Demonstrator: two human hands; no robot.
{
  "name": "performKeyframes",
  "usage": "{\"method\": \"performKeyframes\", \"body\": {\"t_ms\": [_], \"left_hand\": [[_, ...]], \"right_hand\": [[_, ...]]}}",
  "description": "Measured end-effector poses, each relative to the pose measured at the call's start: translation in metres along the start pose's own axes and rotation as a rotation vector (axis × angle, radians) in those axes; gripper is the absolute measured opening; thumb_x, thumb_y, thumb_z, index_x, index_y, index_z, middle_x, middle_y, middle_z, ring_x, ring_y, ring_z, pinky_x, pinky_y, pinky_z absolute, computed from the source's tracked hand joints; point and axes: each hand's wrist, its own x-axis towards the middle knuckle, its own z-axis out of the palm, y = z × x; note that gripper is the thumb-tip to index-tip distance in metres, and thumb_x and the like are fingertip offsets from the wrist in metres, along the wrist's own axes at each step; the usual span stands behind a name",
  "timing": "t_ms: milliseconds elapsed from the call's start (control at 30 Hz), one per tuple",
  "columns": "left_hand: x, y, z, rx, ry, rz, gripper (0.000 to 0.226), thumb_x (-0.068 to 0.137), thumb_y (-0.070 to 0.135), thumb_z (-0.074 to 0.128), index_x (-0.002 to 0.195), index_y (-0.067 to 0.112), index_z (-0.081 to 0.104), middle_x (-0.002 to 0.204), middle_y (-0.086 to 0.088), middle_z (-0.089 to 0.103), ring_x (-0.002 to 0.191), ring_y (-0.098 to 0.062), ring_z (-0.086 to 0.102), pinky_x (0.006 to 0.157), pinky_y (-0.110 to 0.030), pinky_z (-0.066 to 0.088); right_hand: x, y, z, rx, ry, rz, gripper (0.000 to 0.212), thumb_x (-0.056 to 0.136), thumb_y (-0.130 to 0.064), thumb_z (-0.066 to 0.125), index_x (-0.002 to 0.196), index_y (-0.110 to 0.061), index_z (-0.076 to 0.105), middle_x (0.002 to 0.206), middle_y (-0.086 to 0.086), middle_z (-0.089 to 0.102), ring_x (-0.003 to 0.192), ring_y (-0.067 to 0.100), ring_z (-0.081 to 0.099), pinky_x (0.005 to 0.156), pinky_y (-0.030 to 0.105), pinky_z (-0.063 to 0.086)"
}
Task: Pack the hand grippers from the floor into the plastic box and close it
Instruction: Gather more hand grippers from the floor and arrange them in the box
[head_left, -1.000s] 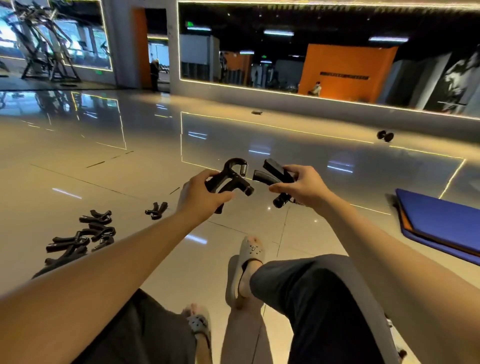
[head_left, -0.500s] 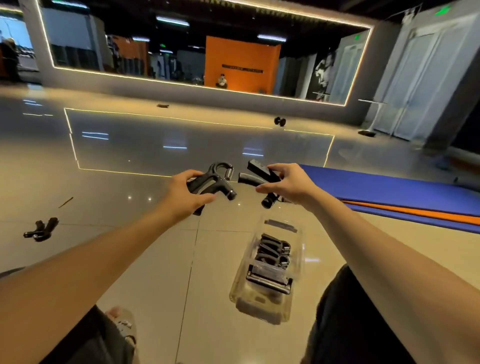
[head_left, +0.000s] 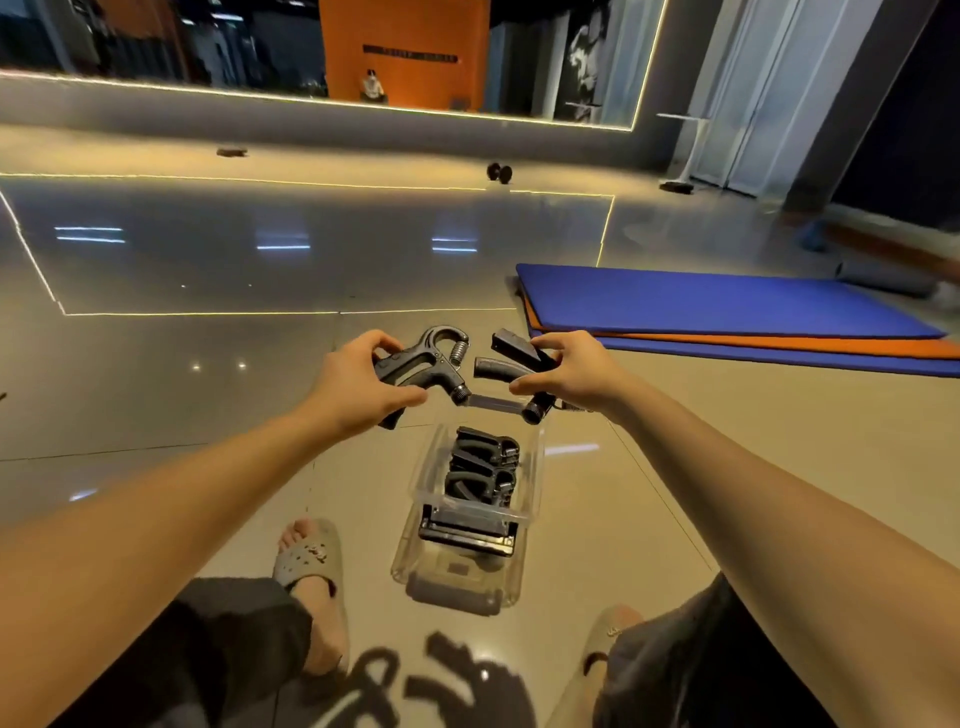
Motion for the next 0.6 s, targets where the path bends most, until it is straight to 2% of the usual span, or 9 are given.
{"method": "performKeyframes", "body": {"t_ms": [67, 167, 300, 467, 600], "left_hand": [[0.016, -0.005, 0.013, 0.015, -0.036, 0.012, 0.06, 0.072, 0.025, 0.089, 0.12, 0.019, 0.054, 0.106, -0.004, 0.06, 0.083, -0.014, 0.066, 0.053, -0.024, 0.059], [0.041, -0.009, 0.028, 0.039, -0.096, 0.024, 0.057, 0.073, 0.024, 0.088, 0.118, 0.018, 0.053, 0.102, -0.003, 0.06, 0.077, -0.015, 0.067, 0.05, -0.021, 0.057], [0.077, -0.021, 0.05, 0.055, -0.196, 0.003, 0.054, 0.075, 0.023, 0.087, 0.117, 0.02, 0.053, 0.101, -0.003, 0.06, 0.077, -0.018, 0.069, 0.054, -0.027, 0.06], [0.119, -0.051, 0.086, 0.08, -0.365, -0.047, 0.052, 0.076, 0.024, 0.086, 0.117, 0.02, 0.053, 0.104, -0.003, 0.06, 0.085, -0.02, 0.069, 0.059, -0.027, 0.061], [0.147, -0.08, 0.112, 0.057, -0.436, -0.07, 0.049, 0.074, 0.025, 0.086, 0.113, 0.022, 0.056, 0.103, -0.004, 0.064, 0.085, -0.021, 0.071, 0.064, -0.033, 0.063]], "right_hand": [[0.013, 0.008, -0.002, -0.024, -0.011, -0.005, 0.07, 0.08, -0.027, 0.084, 0.141, -0.012, 0.054, 0.11, 0.002, 0.067, 0.084, 0.008, 0.067, 0.068, 0.019, 0.054], [0.033, 0.021, -0.006, -0.044, -0.007, 0.001, 0.073, 0.08, -0.031, 0.084, 0.143, -0.014, 0.053, 0.11, -0.001, 0.064, 0.086, 0.008, 0.064, 0.067, 0.018, 0.051], [0.065, 0.05, -0.011, -0.042, -0.025, 0.037, 0.069, 0.078, -0.032, 0.085, 0.139, -0.015, 0.057, 0.114, 0.003, 0.069, 0.094, 0.014, 0.068, 0.076, 0.028, 0.059], [0.1, 0.106, 0.007, 0.083, -0.011, 0.157, 0.066, 0.079, -0.029, 0.085, 0.137, -0.017, 0.057, 0.1, -0.004, 0.068, 0.082, 0.013, 0.071, 0.058, 0.02, 0.053], [0.132, 0.141, 0.022, 0.072, -0.02, 0.199, 0.073, 0.077, -0.033, 0.086, 0.14, -0.017, 0.055, 0.101, -0.007, 0.064, 0.087, 0.011, 0.067, 0.067, 0.026, 0.058]]}}
